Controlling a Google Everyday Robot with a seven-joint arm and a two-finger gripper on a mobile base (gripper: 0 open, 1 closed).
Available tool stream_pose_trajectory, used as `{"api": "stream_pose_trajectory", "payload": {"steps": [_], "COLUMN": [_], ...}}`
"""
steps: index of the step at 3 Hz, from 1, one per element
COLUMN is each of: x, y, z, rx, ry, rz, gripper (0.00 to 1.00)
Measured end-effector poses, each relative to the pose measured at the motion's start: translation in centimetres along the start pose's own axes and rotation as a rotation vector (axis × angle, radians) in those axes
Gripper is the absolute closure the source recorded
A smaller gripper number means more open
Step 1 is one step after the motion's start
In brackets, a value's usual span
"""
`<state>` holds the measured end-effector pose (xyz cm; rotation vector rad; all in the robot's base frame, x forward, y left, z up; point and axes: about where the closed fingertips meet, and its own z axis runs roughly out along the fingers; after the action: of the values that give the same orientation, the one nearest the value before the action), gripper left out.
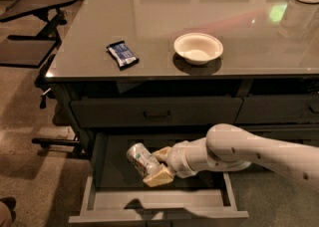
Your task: Place 7up can into middle drawer
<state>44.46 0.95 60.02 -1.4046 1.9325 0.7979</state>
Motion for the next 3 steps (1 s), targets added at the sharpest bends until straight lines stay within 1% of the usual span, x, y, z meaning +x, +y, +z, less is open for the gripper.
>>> {"api": "stream_pose_trajectory", "payload": {"steps": [1, 2, 3], "x": [3.9, 8.7, 12.2], "y": [-5.1, -9.7, -12.4], "z": [3.3, 6.5, 8.5], "rx": [0.051, 0.084, 0.110], "ry": [0.028, 0.058, 0.086], "rz": [0.012, 0.047, 0.065], "gripper": [1.00, 1.00, 1.00]}}
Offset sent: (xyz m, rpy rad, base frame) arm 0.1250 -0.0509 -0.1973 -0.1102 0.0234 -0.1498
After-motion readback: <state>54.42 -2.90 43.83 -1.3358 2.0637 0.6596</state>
